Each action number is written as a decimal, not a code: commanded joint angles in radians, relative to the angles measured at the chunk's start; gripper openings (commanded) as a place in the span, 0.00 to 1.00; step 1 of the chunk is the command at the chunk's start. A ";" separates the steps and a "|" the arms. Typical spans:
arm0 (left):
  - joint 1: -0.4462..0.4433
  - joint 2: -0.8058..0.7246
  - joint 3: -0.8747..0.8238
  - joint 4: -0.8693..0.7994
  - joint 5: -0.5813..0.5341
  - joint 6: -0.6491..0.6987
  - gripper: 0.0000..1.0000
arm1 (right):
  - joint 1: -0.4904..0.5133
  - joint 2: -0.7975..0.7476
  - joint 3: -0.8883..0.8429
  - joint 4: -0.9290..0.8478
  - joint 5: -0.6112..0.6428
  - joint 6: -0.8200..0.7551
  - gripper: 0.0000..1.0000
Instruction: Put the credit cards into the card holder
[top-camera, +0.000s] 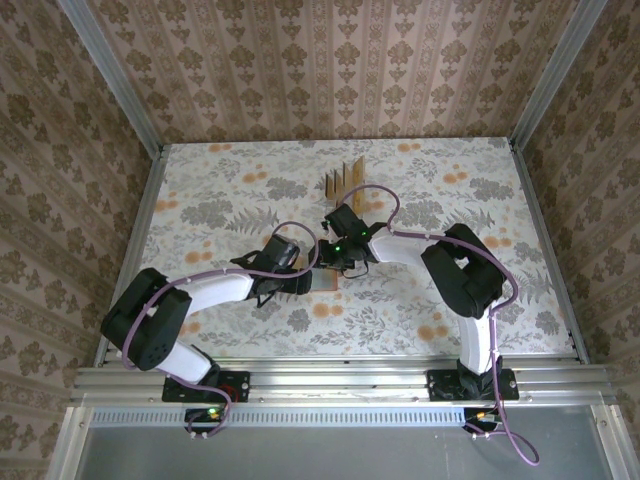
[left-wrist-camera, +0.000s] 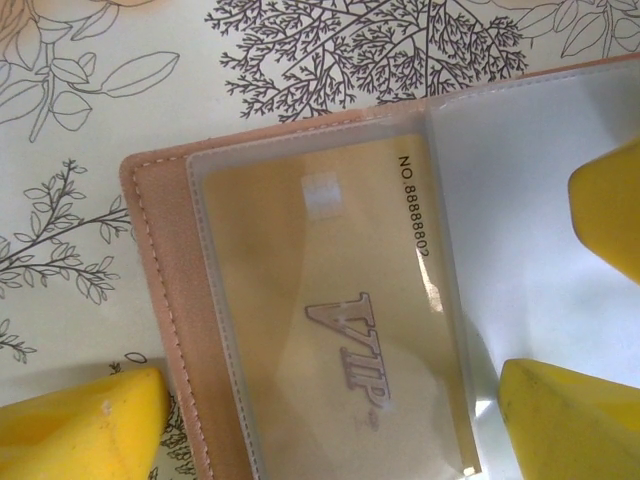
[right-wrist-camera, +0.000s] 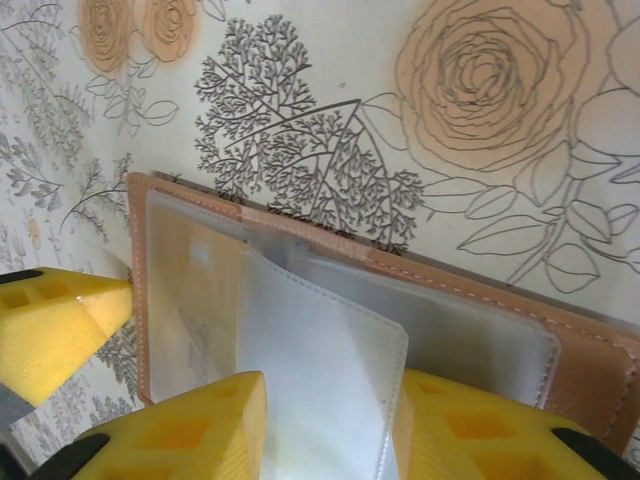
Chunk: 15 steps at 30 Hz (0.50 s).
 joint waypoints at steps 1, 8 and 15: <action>0.002 -0.023 -0.015 -0.043 -0.014 -0.017 0.89 | 0.001 -0.003 0.003 0.005 -0.039 0.012 0.39; 0.025 -0.132 -0.008 -0.076 -0.021 -0.014 0.94 | 0.019 -0.030 0.027 -0.034 -0.038 0.008 0.39; 0.106 -0.320 -0.051 -0.120 -0.019 -0.028 1.00 | 0.052 -0.025 0.079 -0.070 -0.028 0.020 0.48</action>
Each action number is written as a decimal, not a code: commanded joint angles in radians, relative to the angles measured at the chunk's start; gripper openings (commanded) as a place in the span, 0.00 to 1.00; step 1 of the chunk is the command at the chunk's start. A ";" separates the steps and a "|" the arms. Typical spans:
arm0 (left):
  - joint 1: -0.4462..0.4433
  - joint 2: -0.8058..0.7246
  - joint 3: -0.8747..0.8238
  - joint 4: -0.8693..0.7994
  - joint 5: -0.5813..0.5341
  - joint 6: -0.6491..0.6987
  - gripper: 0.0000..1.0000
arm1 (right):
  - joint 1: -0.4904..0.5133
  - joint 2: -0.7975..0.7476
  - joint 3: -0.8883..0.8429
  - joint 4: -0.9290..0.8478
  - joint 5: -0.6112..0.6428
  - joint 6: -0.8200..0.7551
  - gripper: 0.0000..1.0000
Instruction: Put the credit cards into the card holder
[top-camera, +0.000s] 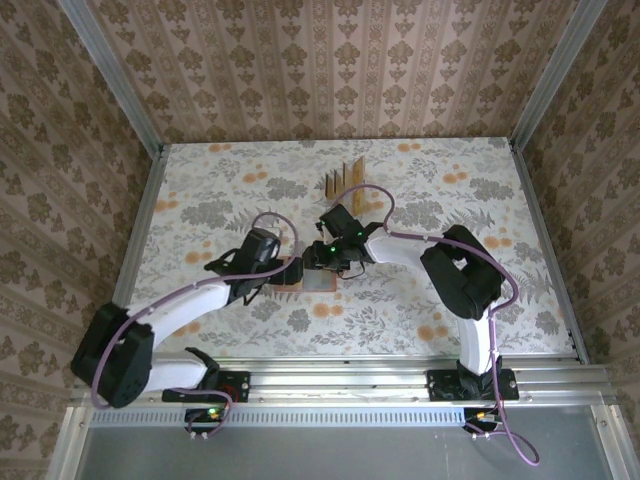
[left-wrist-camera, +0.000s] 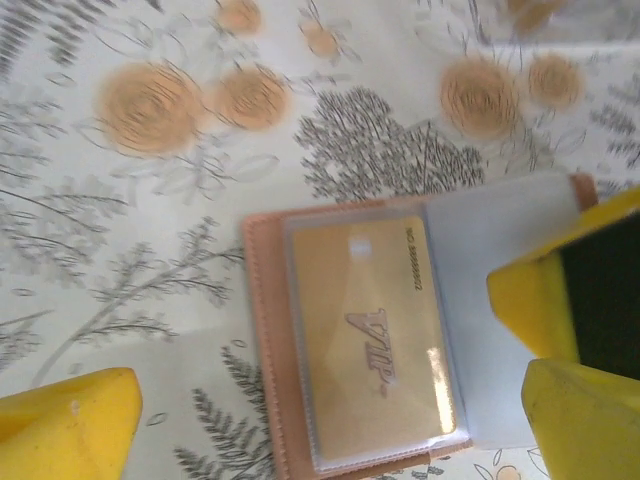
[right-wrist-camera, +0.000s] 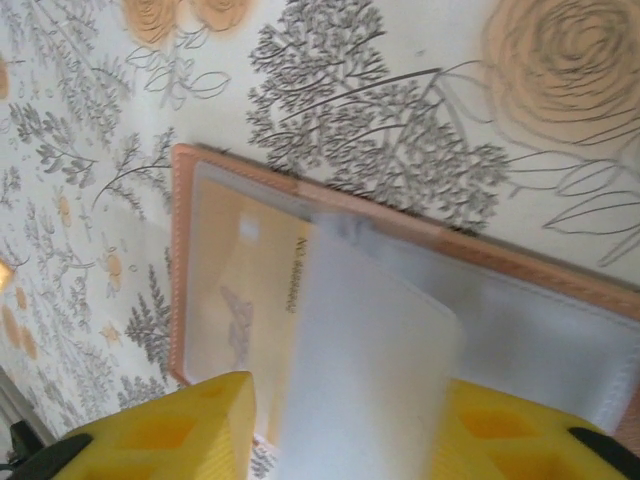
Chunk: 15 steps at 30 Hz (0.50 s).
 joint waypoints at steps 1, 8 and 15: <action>0.043 -0.080 -0.032 -0.050 -0.010 -0.025 1.00 | 0.022 -0.019 0.056 -0.046 -0.013 0.011 0.51; 0.118 -0.165 -0.039 -0.075 0.016 -0.031 1.00 | 0.060 0.074 0.167 -0.089 0.007 0.031 0.64; 0.150 -0.173 -0.036 -0.073 0.042 -0.031 1.00 | 0.076 0.162 0.248 -0.107 0.014 0.048 0.65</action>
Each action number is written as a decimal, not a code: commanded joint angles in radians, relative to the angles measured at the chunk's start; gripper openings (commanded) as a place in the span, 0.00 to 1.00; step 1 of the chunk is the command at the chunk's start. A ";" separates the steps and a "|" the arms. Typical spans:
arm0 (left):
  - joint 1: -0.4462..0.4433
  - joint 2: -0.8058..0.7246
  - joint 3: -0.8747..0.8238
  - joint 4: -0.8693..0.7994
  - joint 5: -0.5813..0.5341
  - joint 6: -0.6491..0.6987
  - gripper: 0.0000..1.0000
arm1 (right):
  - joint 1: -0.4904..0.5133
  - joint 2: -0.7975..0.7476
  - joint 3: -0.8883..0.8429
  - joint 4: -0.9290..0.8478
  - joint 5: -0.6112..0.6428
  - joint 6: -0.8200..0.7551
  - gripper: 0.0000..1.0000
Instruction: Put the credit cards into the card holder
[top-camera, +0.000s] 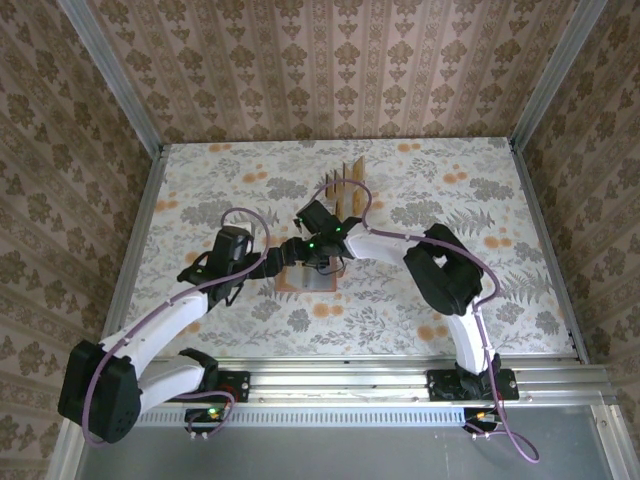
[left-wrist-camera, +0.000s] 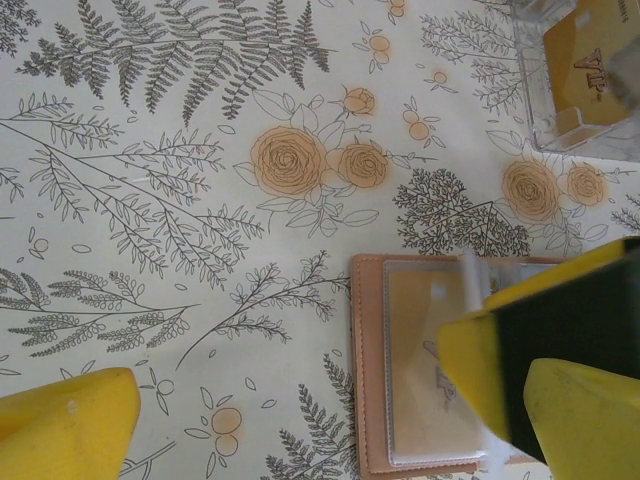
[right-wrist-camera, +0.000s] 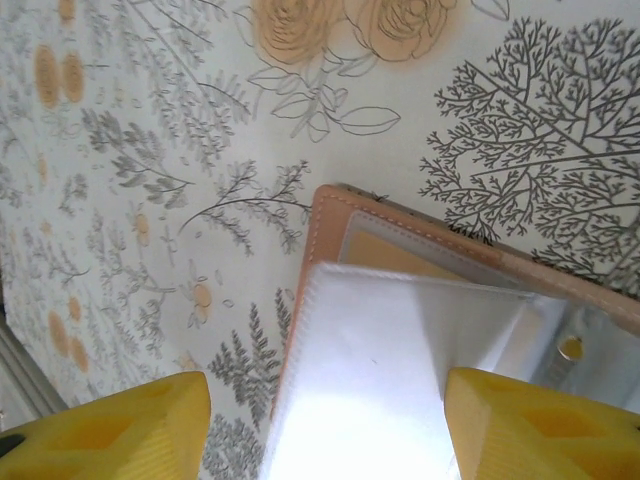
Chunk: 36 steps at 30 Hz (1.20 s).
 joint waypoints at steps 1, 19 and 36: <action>0.013 -0.015 -0.007 -0.014 0.025 -0.017 1.00 | 0.011 0.040 0.039 -0.047 0.009 0.022 0.65; 0.026 0.021 0.001 -0.012 0.048 -0.013 1.00 | -0.006 -0.045 0.038 -0.064 -0.010 -0.008 0.66; 0.007 0.140 0.042 0.004 0.052 -0.025 1.00 | -0.202 -0.299 0.026 -0.293 0.186 -0.189 0.61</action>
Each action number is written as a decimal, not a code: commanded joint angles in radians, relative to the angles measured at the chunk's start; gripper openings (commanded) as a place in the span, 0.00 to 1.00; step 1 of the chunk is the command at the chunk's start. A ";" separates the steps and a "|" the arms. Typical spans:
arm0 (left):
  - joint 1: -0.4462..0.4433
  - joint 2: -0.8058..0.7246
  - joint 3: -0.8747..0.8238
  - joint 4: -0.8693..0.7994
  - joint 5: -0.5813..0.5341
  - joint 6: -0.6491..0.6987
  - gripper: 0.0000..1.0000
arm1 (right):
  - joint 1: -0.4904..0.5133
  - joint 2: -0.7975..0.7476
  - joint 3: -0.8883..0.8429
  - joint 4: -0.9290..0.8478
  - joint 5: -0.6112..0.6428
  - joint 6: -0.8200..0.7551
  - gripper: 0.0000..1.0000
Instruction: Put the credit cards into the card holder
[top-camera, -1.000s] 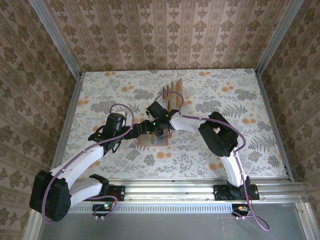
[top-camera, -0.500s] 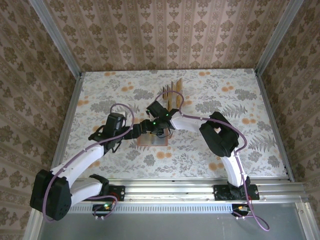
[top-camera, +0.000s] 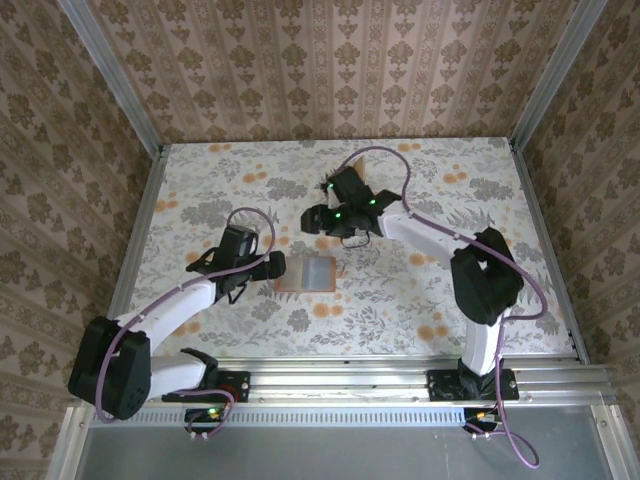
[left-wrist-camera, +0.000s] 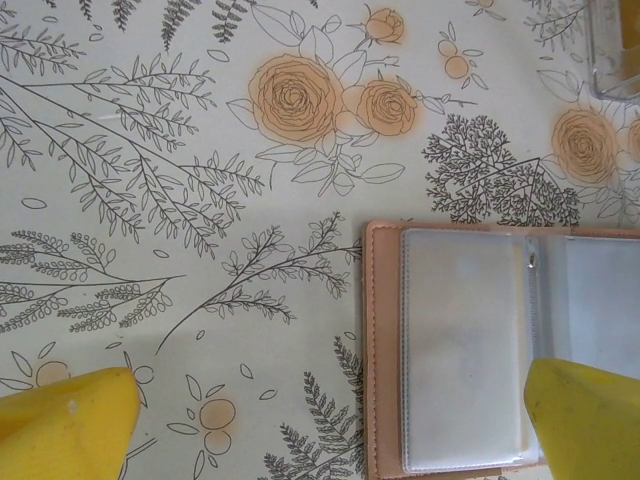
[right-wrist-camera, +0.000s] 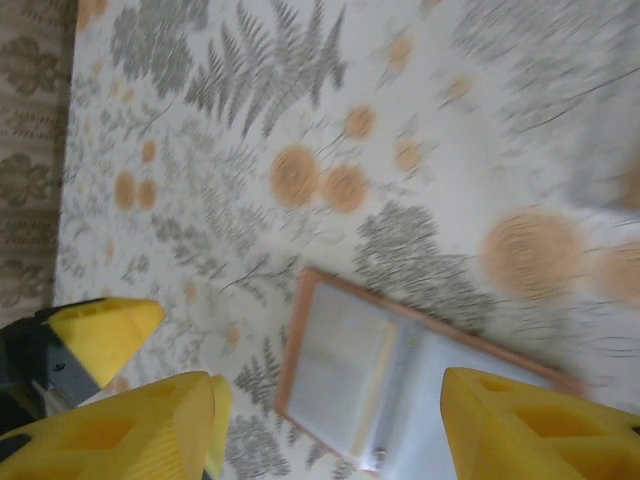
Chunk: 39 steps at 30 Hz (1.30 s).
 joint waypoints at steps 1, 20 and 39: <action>-0.011 0.011 0.034 -0.009 0.001 -0.010 1.00 | -0.057 -0.070 0.029 -0.153 0.139 -0.101 0.59; -0.030 0.095 0.091 0.008 -0.003 0.010 1.00 | -0.209 0.042 0.271 -0.329 0.142 -0.201 0.32; -0.026 0.117 0.070 0.061 0.021 0.010 1.00 | -0.066 0.345 0.574 -0.508 0.295 -0.210 0.27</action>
